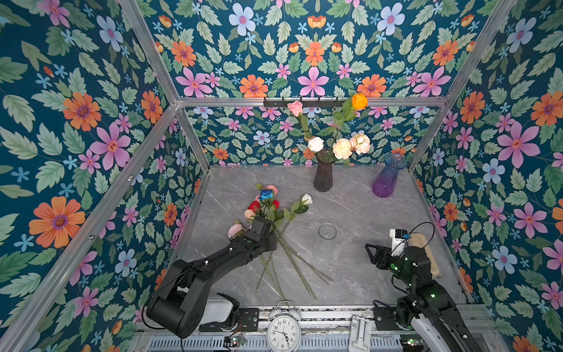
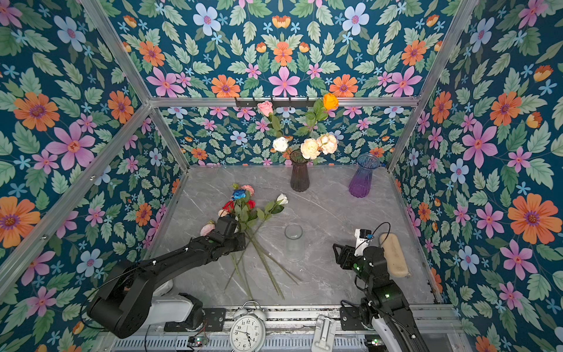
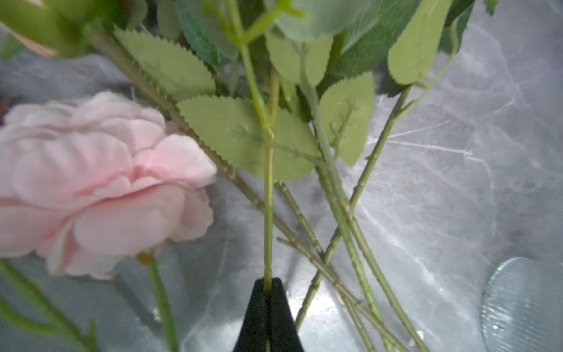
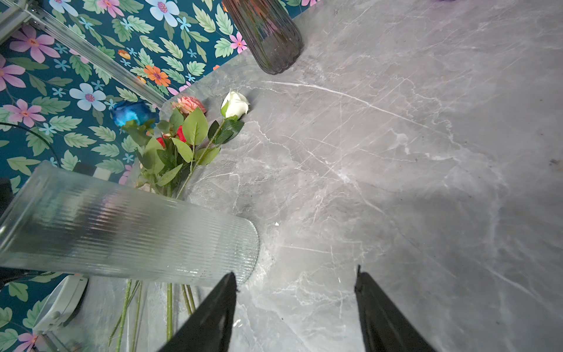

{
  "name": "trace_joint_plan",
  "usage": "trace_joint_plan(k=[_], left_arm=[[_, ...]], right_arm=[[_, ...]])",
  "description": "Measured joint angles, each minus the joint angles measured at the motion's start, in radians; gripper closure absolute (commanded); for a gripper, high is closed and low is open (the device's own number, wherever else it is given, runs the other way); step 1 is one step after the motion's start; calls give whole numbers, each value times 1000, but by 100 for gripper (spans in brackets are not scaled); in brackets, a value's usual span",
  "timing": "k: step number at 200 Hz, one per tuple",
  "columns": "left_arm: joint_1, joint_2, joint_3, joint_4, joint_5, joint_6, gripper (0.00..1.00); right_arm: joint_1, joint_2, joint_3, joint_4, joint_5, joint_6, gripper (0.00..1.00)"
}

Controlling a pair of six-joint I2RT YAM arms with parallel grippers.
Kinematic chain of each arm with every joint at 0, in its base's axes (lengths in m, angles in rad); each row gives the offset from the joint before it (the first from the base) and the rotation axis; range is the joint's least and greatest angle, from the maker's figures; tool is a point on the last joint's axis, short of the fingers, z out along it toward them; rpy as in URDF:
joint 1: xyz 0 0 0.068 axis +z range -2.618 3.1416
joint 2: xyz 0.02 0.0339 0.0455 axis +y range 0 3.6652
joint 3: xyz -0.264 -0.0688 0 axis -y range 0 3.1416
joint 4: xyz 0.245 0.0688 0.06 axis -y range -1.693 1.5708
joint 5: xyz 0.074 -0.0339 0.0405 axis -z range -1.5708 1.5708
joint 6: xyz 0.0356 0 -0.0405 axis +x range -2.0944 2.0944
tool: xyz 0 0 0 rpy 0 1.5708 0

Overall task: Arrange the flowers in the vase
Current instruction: 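Close the left gripper on the blue rose stem in the bunch, then lift the blue rose up out of the bunch with the left gripper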

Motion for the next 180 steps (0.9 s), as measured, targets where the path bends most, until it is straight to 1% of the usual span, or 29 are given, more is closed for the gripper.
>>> trace_joint_plan(k=[15,39,58,77,89,117,140,163,180], left_arm=[[8,-41,36,-36,-26,14,100],[22,-145,108,-89,-84,51,100],[25,-220,146,-101,-113,76,100],[26,-293,142,-82,-108,80,100],[26,-338,123,-51,-83,80,100],[26,-441,83,78,-23,80,100],[25,-500,82,264,18,89,100],[25,-496,103,486,68,104,100],[25,-442,151,644,127,106,100]], right_arm=[[0,0,0,0,0,0,36],[0,2,0,0,0,0,36],[0,7,0,1,0,0,36],[0,15,0,3,0,0,36],[0,17,0,4,0,0,36],[0,23,0,7,0,0,36],[0,28,1,8,0,0,36],[0,34,2,8,0,0,36],[0,33,2,8,0,0,36]])
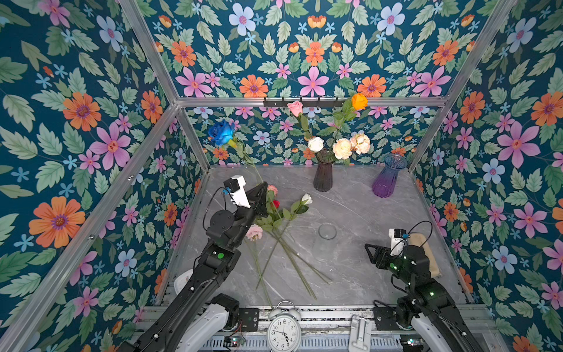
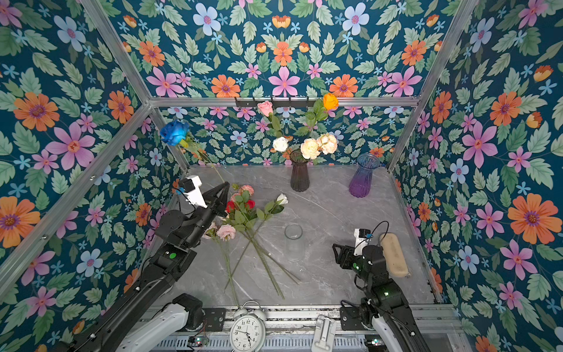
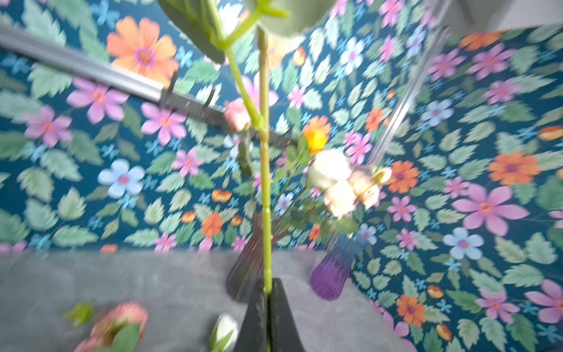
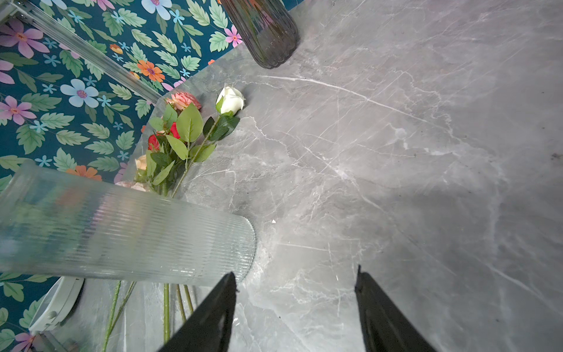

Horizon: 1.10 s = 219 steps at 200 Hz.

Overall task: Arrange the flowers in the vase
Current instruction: 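Lift the blue rose up out of the bunch with the left gripper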

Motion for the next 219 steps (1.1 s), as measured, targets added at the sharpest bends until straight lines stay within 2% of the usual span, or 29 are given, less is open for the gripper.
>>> trace_joint_plan(k=[47,92,144,219], left_arm=[[-2,172,161,328,191,-72,97],[-2,269,237,514,281,-181,96],[-4,314,234,602,358,-256,96],[-11,376,159,653,404,-339,97]], right_arm=[[0,-13,0,0,0,0,36],[0,-18,0,0,0,0,35],[0,-28,-2,0,0,0,35],[0,-30,-2,-1,0,0,35]])
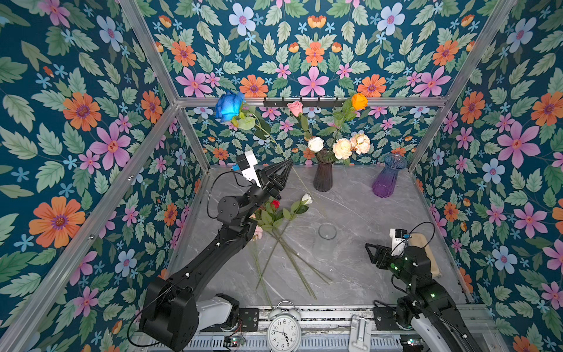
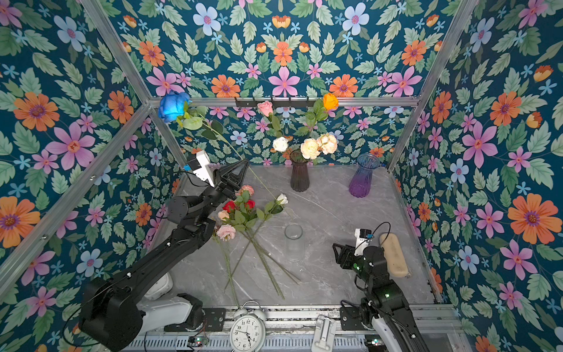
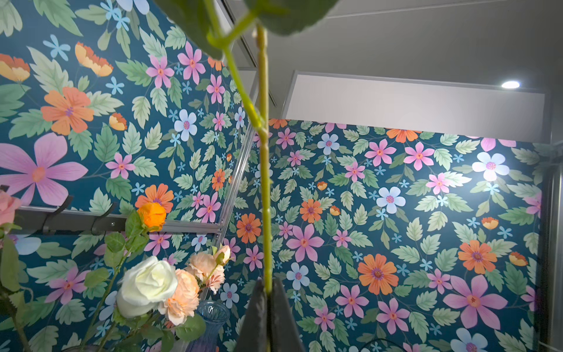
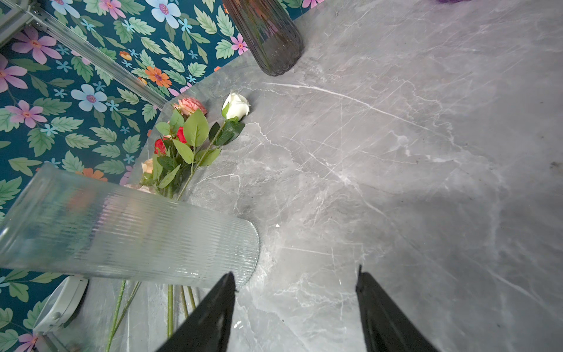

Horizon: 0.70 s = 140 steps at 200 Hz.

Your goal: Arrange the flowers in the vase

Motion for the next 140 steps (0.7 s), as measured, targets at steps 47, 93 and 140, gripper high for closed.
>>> trace_joint_plan(k=[47,93,140], left_arm=[[-6,19,-65,39,26,-39,99],[-18,32,-124,73,46,-60,100],[-84,19,-158,-74,39,95,100]], right_arm=[[0,2,0,0,0,0,35],[0,20,0,2,1,0,35],[0,40,2,9,3,0,35]])
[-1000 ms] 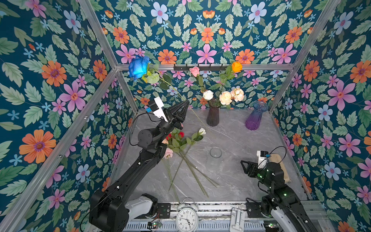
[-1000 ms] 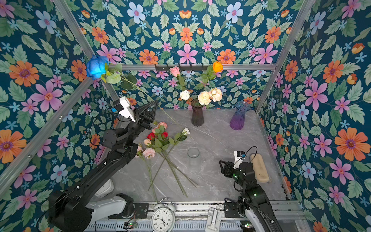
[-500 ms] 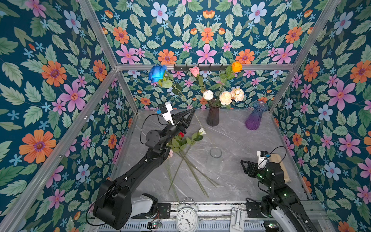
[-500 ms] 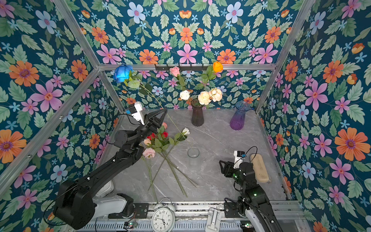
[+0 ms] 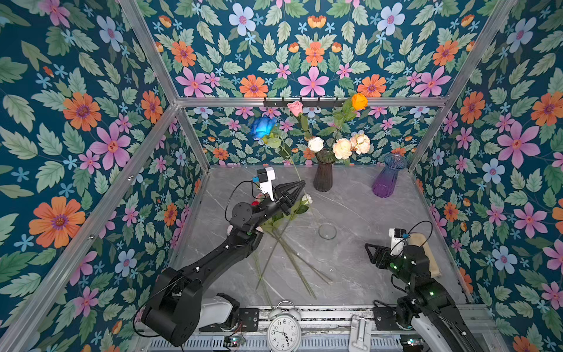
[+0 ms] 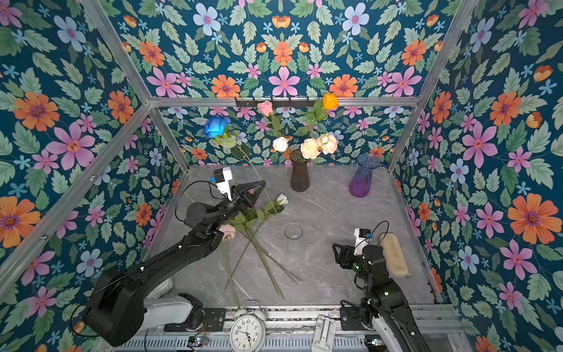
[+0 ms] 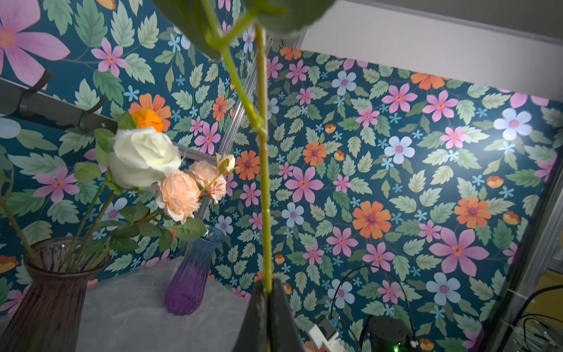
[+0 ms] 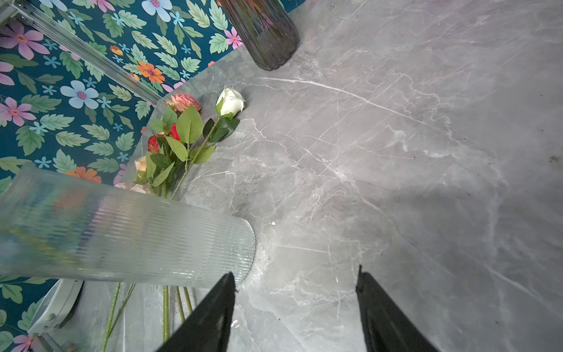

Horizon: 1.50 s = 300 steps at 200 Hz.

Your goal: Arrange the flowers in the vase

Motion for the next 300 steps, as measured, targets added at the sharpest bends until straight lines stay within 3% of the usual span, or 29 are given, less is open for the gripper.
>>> trace_joint_plan(k=[41,75,83,105,117,167,199,237,255,300], left_arm=[[-89,-4,36,-220,-59,209,100],[-111,37,42,-265,-71,224,91],[-125,41,38,-264,-69,224,82],[-163,37,6,-263,-81,211,41],[-172,16,-36,-263,-114,209,32],[-184,-155,-154,-372,-272,243,32],[-184,-252,-147,-573,-472,267,30],[-163,-275,-110,-857,-687,175,33],[-132,-273,-123,-944,-707,126,37],[0,-217,-142,-1028,-610,28,40]], right_arm=[[0,35,3,15,-2,0,35],[0,29,3,20,-4,-1,35],[0,29,3,21,-3,-1,36],[0,41,3,21,11,0,36],[0,56,6,21,23,0,36],[0,145,25,45,32,11,36],[0,181,34,64,29,10,36],[0,178,34,66,29,10,35],[0,179,34,68,25,10,35],[1,199,34,78,18,8,35]])
